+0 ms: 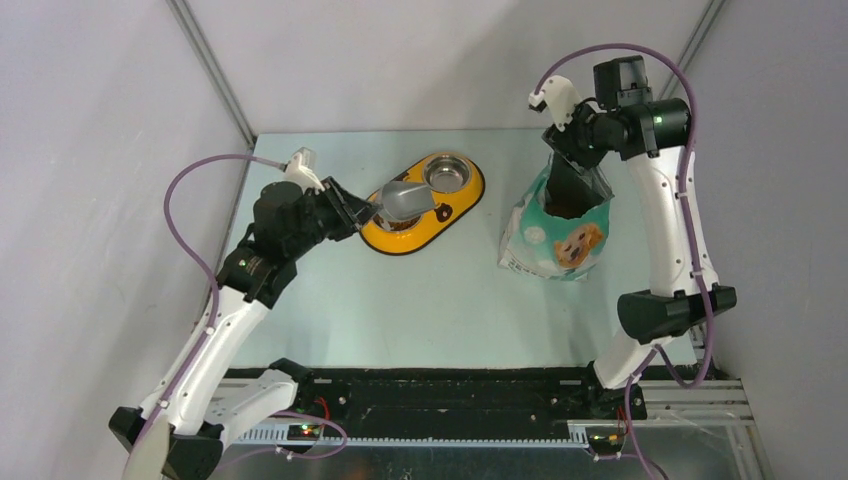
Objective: Serve the pet food
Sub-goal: Adjust the pet food bag at the center of the board.
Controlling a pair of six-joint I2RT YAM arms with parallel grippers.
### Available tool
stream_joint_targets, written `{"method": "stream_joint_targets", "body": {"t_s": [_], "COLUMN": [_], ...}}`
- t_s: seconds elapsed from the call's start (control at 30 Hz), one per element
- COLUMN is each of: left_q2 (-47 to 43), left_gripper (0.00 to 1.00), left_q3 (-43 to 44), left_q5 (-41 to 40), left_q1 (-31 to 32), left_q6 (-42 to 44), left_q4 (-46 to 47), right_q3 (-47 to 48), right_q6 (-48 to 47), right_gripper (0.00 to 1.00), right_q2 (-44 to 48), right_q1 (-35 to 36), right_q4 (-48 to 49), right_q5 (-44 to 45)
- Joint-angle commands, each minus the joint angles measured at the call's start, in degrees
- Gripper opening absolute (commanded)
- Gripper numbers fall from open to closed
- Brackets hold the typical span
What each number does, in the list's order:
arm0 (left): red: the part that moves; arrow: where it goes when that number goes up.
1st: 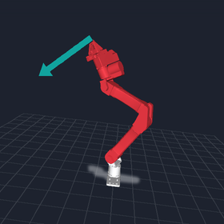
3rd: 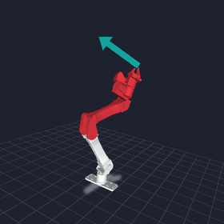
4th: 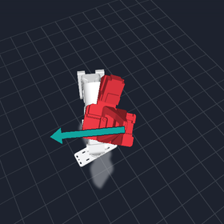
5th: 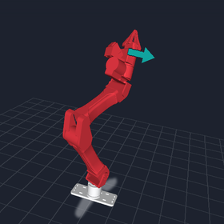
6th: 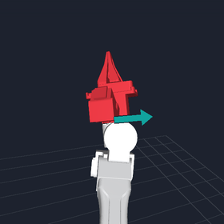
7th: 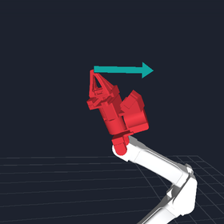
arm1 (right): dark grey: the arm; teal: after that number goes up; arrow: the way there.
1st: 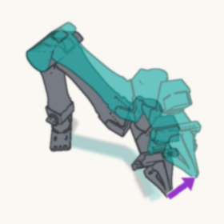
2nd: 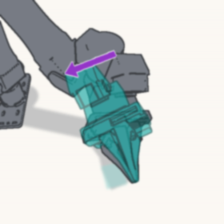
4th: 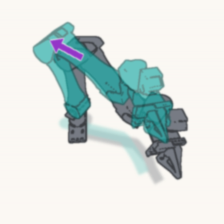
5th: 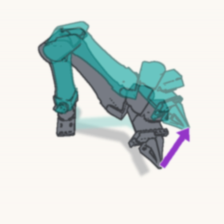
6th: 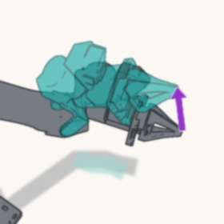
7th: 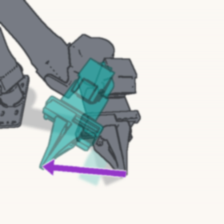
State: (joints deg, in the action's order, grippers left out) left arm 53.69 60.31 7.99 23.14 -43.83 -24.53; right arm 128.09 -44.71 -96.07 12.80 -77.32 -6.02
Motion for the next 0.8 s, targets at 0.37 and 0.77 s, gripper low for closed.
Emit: {"method": "stream_joint_targets", "body": {"t_s": [0.37,0.77], "left_q2": [-2.5,-6.6], "left_gripper": [0.00,0.00], "left_q3": [-0.2,-1.8], "left_q5": [-3.9,-6.7], "left_q1": [0.0,-0.2], "left_q6": [3.0,3.3], "left_q4": [3.5,2.7], "right_q3": [2.4,12.6], "right_q6": [26.8,30.9], "right_gripper": [0.00,0.00], "right_q2": [3.4,-3.7], "right_q1": [7.8,22.8], "right_q4": [27.5,36.4], "right_q5": [26.5,55.7]}}
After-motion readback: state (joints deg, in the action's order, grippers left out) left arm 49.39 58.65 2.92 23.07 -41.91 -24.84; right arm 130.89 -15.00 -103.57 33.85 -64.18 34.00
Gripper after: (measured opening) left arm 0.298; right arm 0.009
